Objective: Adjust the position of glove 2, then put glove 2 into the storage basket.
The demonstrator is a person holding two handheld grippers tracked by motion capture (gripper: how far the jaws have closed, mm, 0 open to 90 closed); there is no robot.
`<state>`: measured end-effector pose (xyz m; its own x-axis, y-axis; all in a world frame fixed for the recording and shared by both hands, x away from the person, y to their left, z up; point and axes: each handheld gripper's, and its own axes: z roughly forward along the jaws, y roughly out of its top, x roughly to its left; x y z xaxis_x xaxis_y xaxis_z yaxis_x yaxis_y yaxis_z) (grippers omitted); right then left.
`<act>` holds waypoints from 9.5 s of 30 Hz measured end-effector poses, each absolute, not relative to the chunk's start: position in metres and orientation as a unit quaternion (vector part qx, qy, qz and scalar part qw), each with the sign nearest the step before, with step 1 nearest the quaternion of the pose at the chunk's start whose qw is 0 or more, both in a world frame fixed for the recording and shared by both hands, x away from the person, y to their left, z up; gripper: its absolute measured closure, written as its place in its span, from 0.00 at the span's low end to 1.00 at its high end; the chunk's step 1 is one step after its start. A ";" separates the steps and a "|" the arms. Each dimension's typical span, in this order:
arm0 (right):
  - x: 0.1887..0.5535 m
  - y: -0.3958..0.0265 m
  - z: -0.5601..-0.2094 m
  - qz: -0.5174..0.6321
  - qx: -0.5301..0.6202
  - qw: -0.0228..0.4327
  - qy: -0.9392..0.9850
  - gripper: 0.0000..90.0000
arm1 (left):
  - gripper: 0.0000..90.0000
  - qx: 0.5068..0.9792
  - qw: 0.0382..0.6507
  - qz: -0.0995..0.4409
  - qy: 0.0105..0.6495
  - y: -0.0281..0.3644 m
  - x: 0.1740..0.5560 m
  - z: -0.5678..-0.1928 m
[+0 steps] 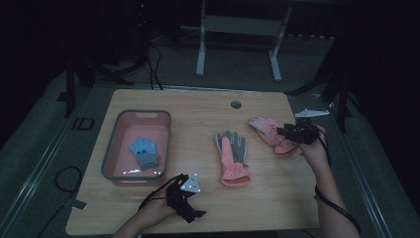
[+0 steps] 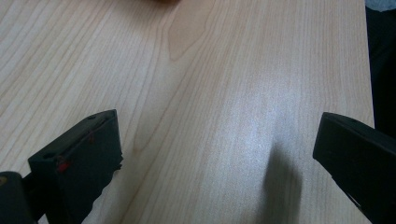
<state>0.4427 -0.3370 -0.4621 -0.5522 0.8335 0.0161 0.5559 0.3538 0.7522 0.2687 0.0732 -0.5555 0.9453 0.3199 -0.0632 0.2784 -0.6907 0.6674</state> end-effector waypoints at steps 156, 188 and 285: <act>0.327 -0.204 -0.404 0.354 0.503 0.204 0.762 1.00 | 0.02 0.918 0.360 0.052 0.161 0.079 0.267 -0.548; 0.349 -0.168 -0.471 0.332 0.490 0.157 0.790 0.74 | 0.02 0.915 0.364 0.040 0.169 0.075 0.266 -0.551; 0.403 -0.230 -0.535 0.358 0.495 -0.039 0.791 0.55 | 0.47 0.808 0.389 -0.098 0.431 0.007 0.409 -0.542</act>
